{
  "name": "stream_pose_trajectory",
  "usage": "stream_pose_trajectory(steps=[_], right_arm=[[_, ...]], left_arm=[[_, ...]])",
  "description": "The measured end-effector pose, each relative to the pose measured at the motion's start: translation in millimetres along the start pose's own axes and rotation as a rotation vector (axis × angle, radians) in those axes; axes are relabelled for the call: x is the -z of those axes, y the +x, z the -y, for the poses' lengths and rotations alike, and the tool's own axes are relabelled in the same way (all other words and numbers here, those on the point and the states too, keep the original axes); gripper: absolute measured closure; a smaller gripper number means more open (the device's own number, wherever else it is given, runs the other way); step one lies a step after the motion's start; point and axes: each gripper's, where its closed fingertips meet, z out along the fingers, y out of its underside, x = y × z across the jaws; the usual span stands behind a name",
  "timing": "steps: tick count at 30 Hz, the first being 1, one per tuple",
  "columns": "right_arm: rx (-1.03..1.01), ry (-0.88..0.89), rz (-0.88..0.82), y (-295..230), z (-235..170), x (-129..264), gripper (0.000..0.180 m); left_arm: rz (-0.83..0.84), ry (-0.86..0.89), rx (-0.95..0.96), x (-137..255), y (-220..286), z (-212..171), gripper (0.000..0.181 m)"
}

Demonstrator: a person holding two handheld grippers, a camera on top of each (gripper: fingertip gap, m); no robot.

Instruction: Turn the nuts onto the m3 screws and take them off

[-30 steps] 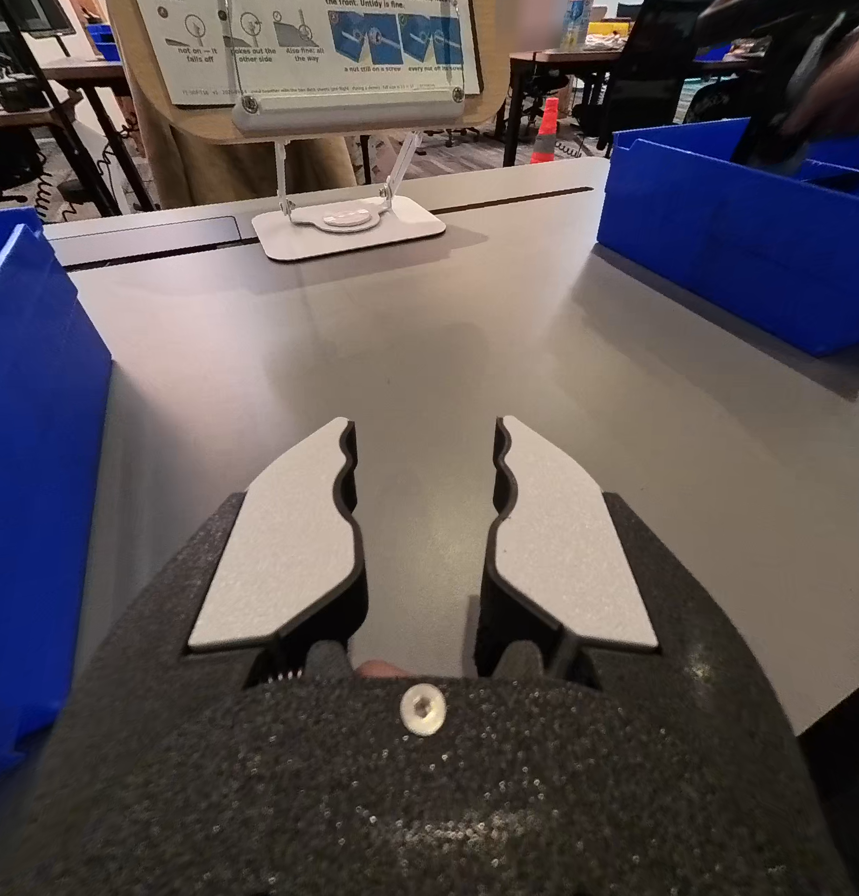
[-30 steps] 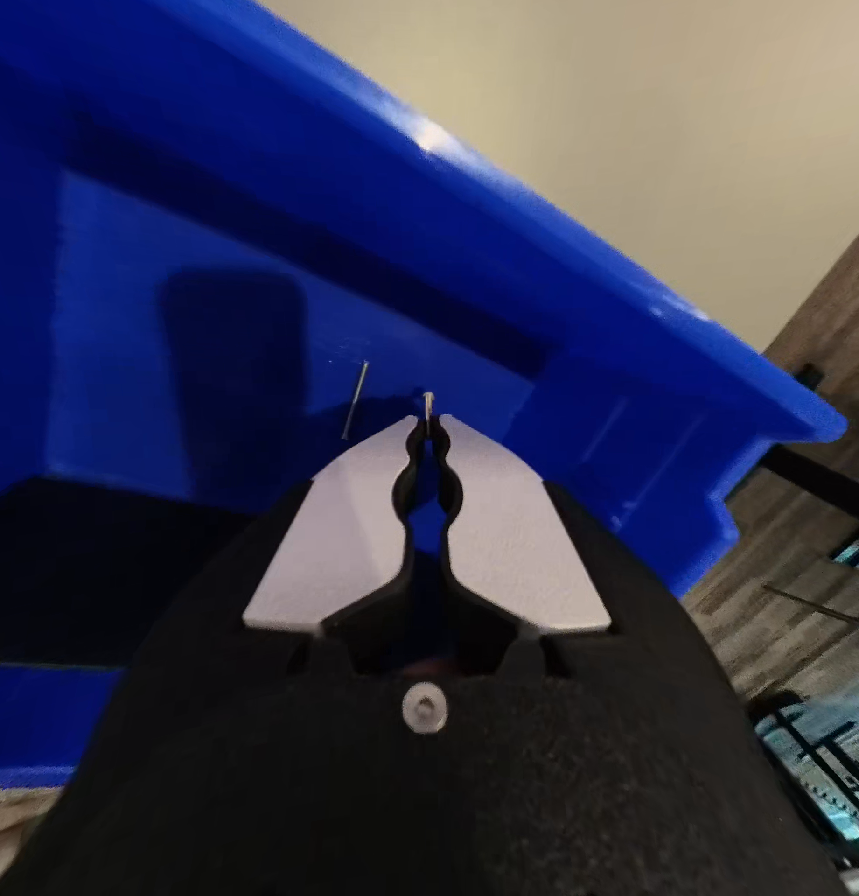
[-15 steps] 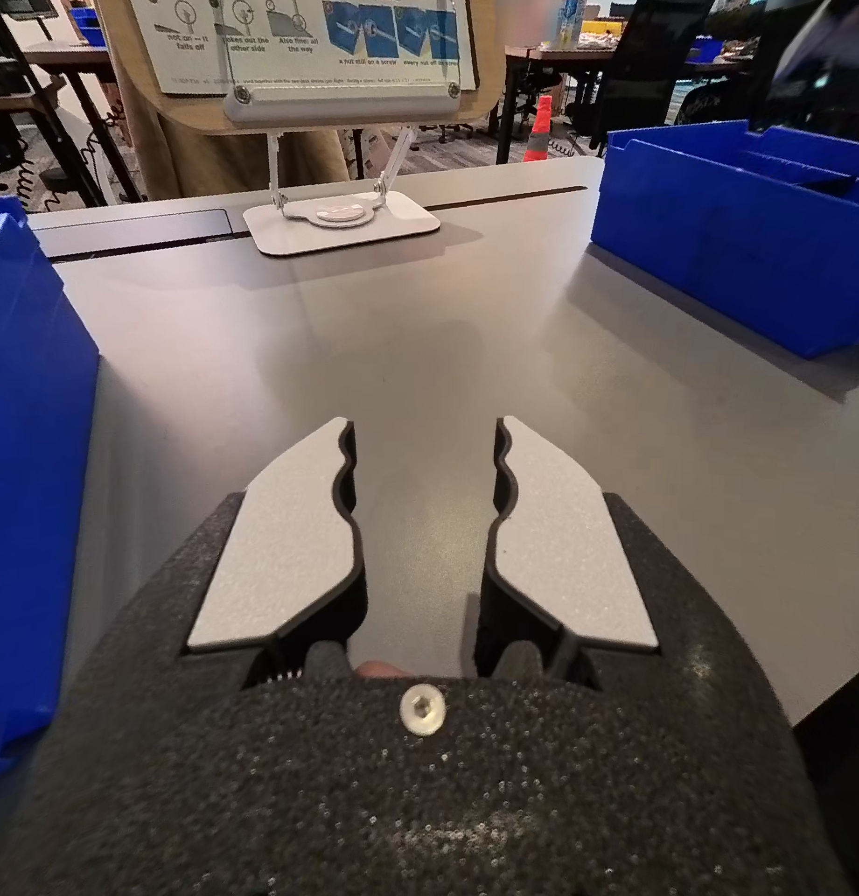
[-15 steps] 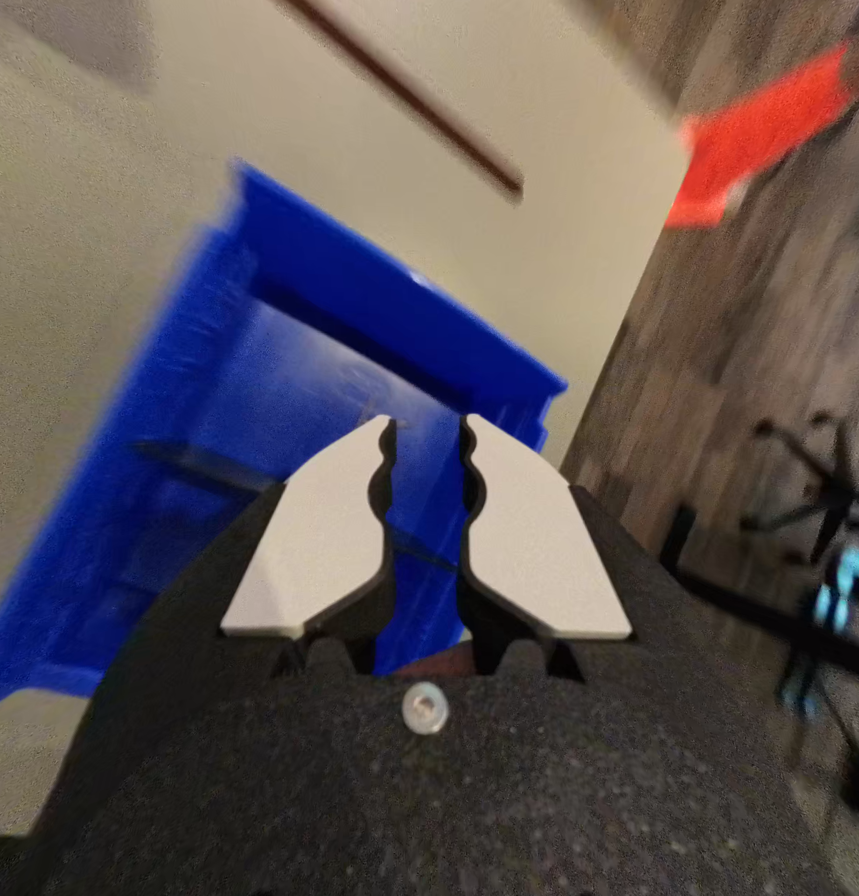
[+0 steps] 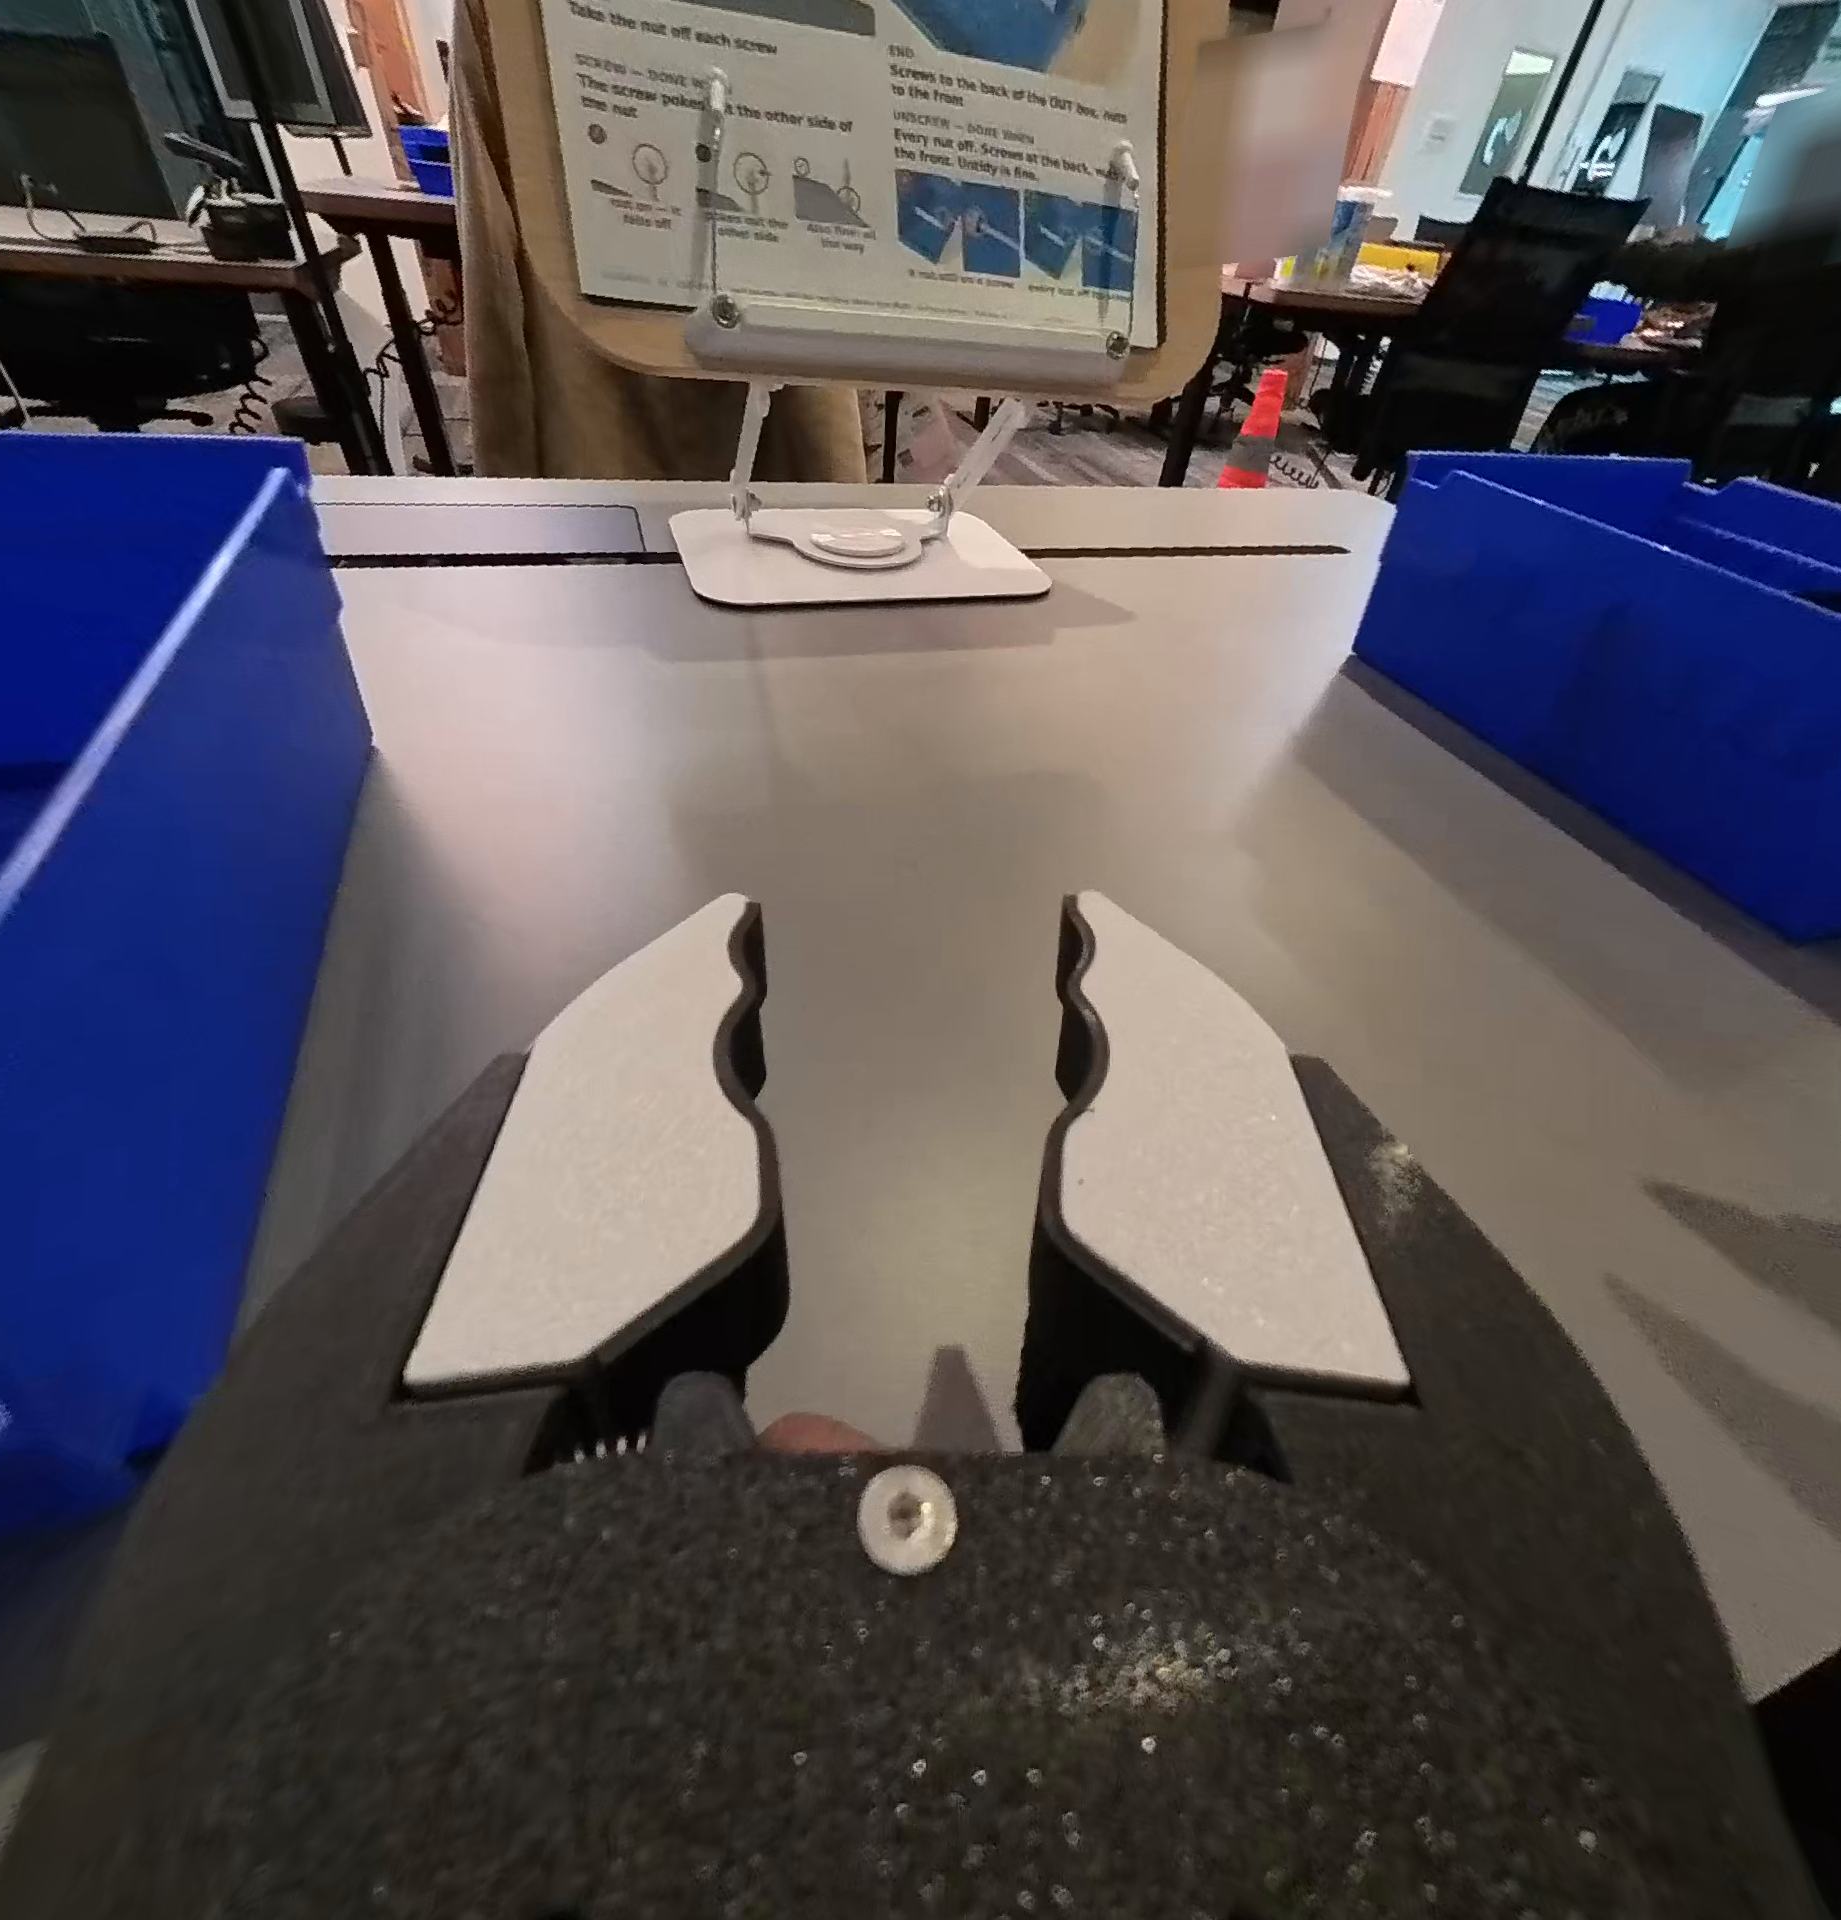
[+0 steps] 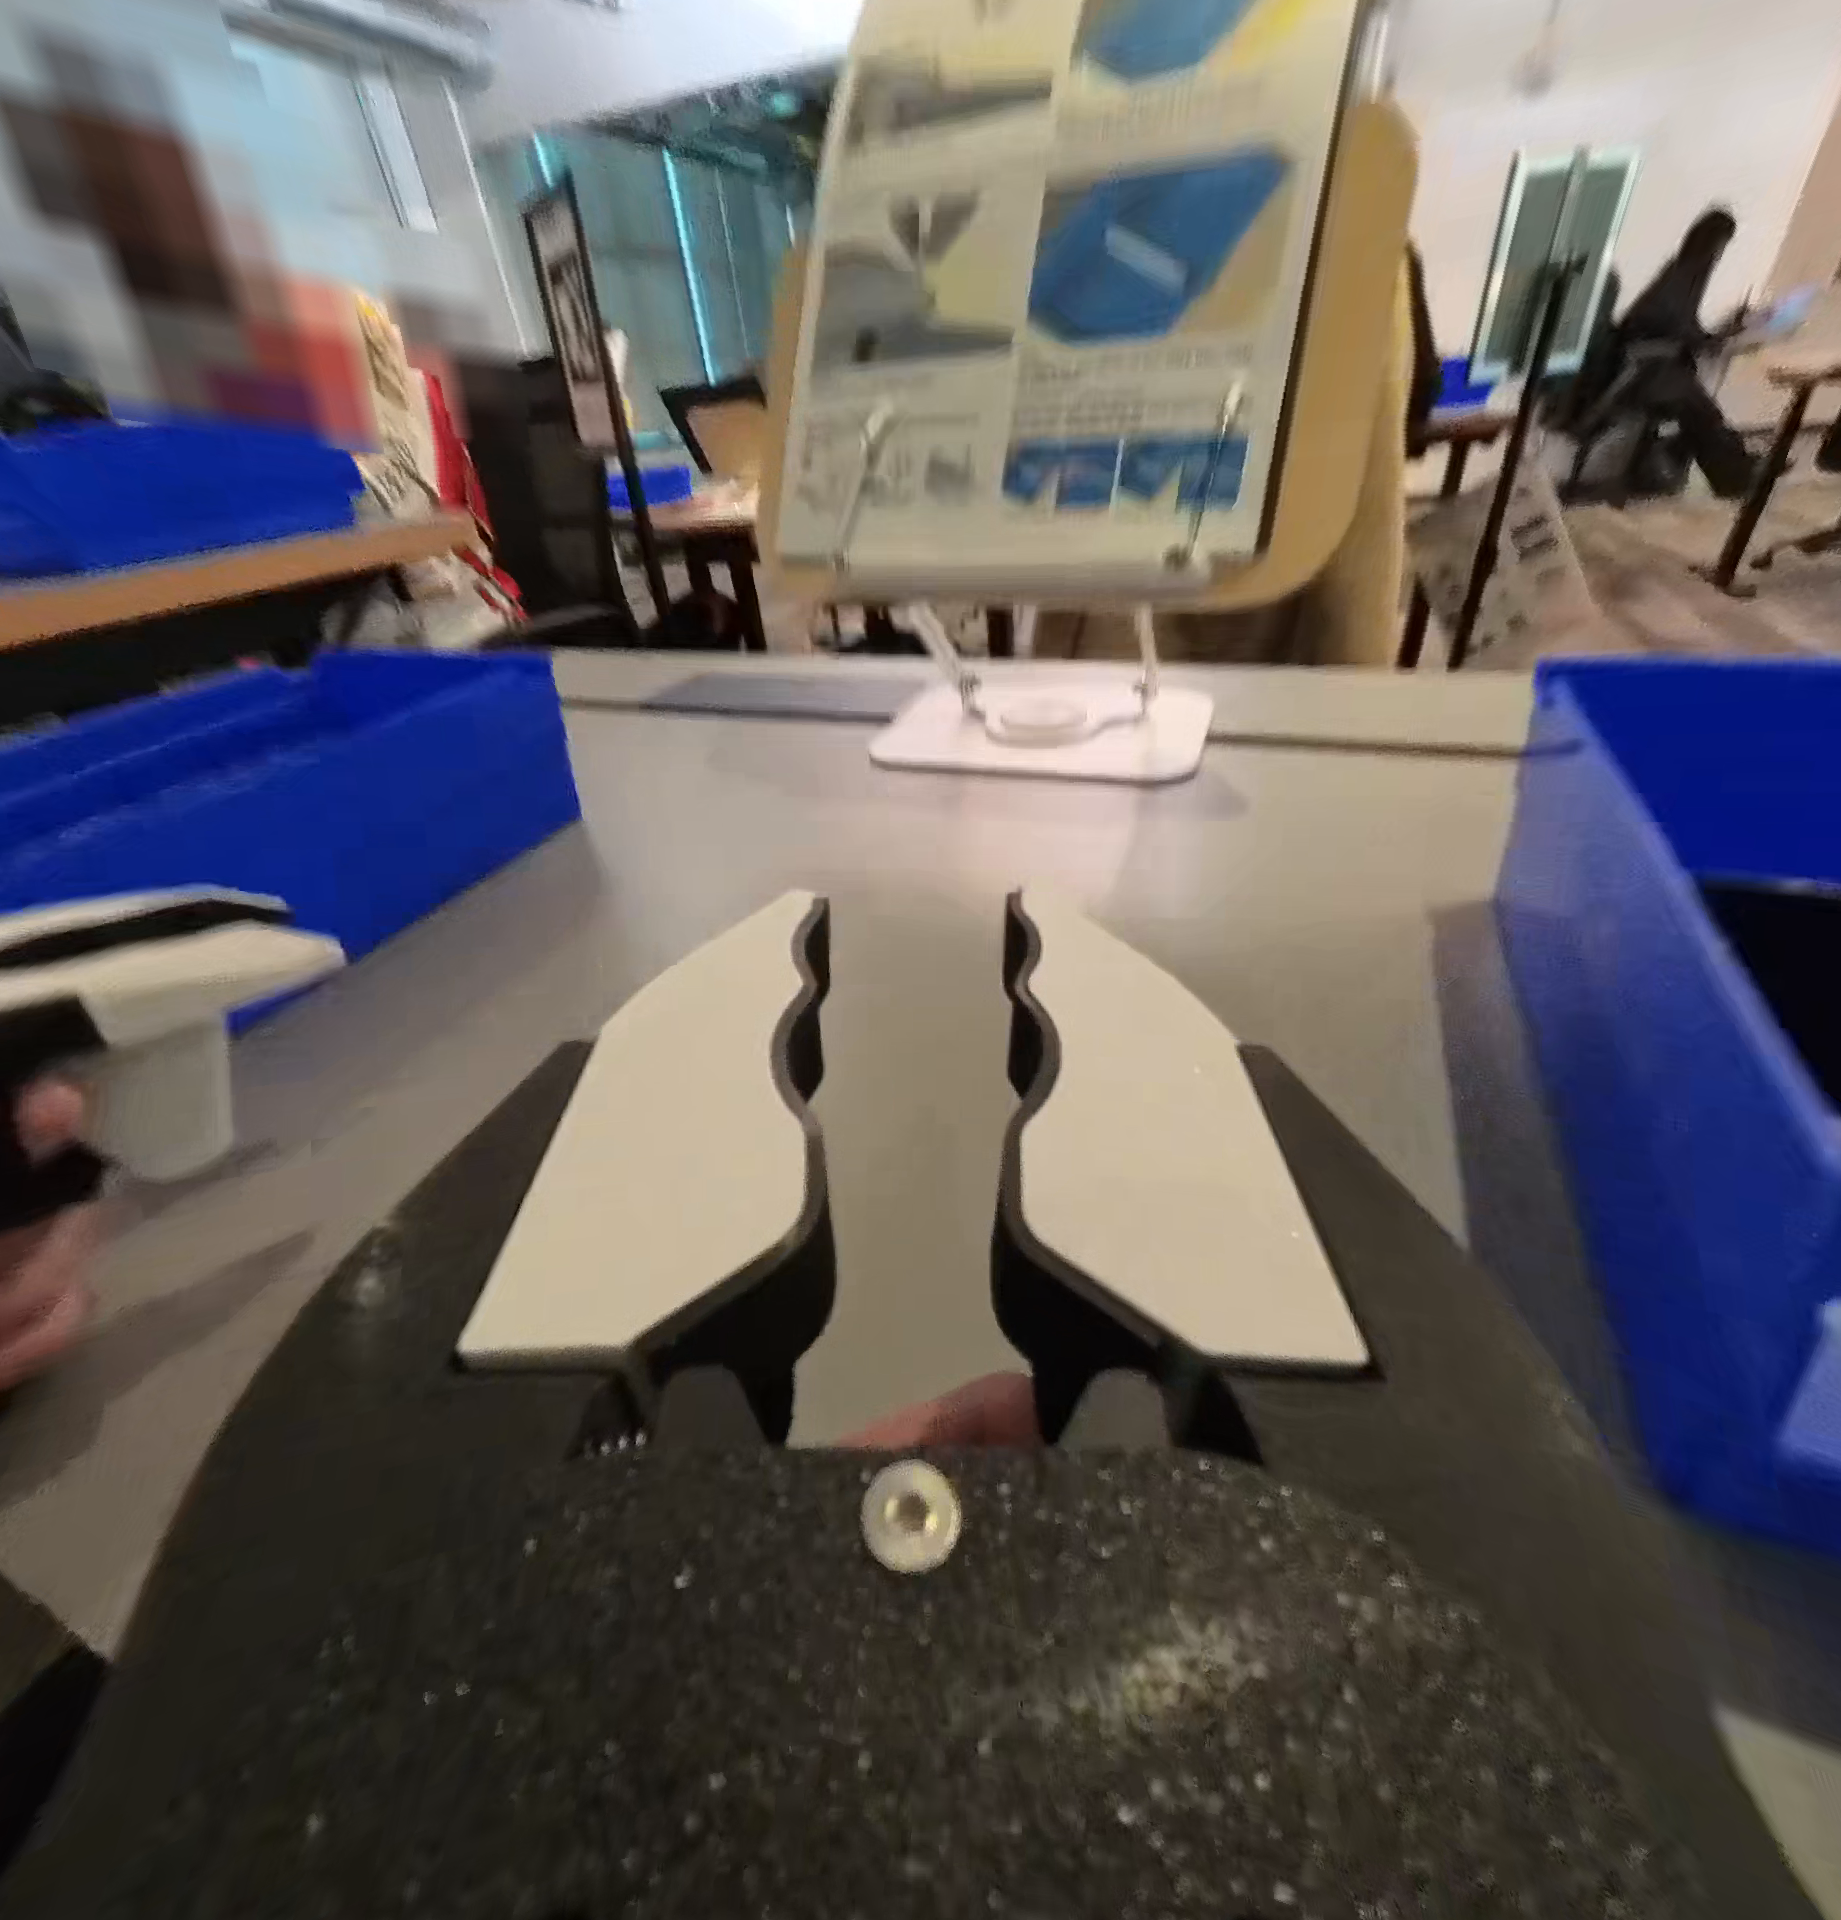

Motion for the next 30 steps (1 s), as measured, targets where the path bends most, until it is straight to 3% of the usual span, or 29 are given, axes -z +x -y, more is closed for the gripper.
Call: stream_pose_trajectory(steps=[5,14,18,21,24,26,30], right_arm=[[-0.01,-0.051,0.008,-9,-34,-13,0.145],[0.058,-0.05,0.024,-18,-35,-13,0.149],[0.03,-0.066,0.036,-17,-37,-14,0.149],[0.01,-0.075,0.051,-17,-38,-15,0.148],[-0.009,-0.078,0.066,-17,-38,-16,0.148],[-0.023,-0.075,0.068,-15,-38,-16,0.149],[-0.036,-0.076,0.079,-15,-38,-16,0.149]], left_arm=[[0.002,0.004,0.015,0,-2,0,0.128],[-0.01,-0.012,-0.022,0,5,-1,0.13],[-0.004,-0.022,-0.026,26,5,34,0.136],[0.073,-0.077,-0.096,46,-31,86,0.135],[0.098,-0.245,-0.076,30,-94,114,0.135],[0.121,-0.433,-0.013,3,-143,104,0.127],[0.165,-0.644,0.266,-53,-218,62,0.128]])
